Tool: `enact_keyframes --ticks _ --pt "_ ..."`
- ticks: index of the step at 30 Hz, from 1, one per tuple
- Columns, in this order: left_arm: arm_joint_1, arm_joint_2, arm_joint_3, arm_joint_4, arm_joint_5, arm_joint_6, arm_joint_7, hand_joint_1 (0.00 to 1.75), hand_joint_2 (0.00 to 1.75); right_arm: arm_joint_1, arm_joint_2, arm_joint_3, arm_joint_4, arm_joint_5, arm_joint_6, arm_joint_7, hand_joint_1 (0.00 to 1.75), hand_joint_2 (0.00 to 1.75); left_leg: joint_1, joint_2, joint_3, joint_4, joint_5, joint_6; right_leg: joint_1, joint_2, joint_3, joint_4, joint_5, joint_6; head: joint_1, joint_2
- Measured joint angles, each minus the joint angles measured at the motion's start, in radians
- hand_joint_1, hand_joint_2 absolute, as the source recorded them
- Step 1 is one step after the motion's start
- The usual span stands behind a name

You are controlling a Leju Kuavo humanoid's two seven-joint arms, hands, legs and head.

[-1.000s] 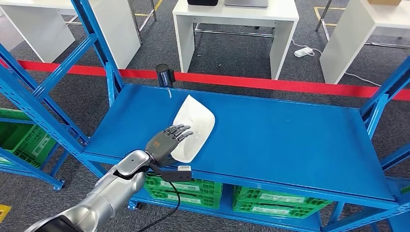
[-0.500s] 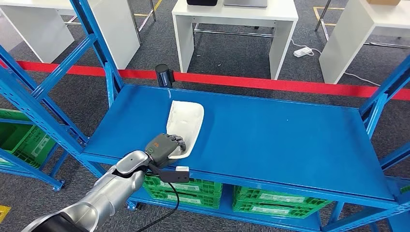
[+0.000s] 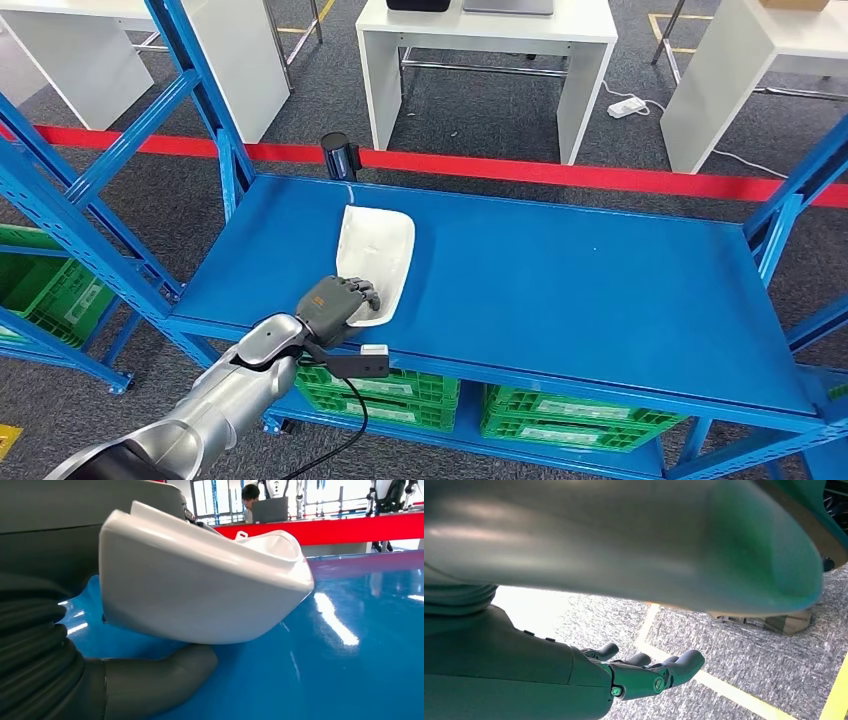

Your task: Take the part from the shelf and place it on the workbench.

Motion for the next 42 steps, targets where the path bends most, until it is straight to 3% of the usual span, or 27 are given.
enact_keyframes --ticks 6,17,28,35,42 --pt "0.015 0.001 0.0 -0.034 0.019 0.053 -0.009 1.75 1.75 0.001 0.0 0.0 0.0 -0.012 0.0 0.003 0.0 0.0 0.0 0.0 0.0 0.0 0.0 0.0 0.0 0.0 -0.002 0.0 0.0 0.0 0.0 0.0" --pt "0.123 0.014 0.001 -0.322 -0.006 0.017 0.057 1.75 1.75 0.002 0.0 0.0 0.0 -0.017 0.0 -0.003 0.0 0.0 0.0 0.0 -0.004 0.0 -0.001 0.001 0.0 0.001 -0.004 -0.001 -0.002 0.002 0.0 0.0" --pt "0.193 0.043 0.032 -0.469 0.015 0.026 0.043 1.75 1.75 0.003 0.0 0.0 0.0 -0.018 0.0 -0.014 0.0 0.0 0.0 0.0 -0.005 0.0 -0.002 0.001 0.0 0.001 -0.005 -0.003 -0.002 0.002 0.0 0.0" --pt "0.245 0.054 0.07 -0.574 0.152 0.032 -0.028 1.75 1.75 0.003 -0.001 0.001 0.0 -0.022 0.0 -0.016 0.0 0.0 0.0 0.0 -0.005 0.0 -0.002 0.002 0.0 0.001 -0.005 -0.003 -0.002 0.002 0.0 0.0" --pt "0.351 0.049 0.111 -0.778 0.356 -0.04 -0.124 1.75 1.75 0.003 -0.001 0.004 0.001 -0.032 0.0 -0.017 0.0 0.0 0.0 0.0 -0.005 0.0 -0.003 0.003 0.0 0.001 -0.005 -0.004 -0.003 0.003 0.0 0.0"
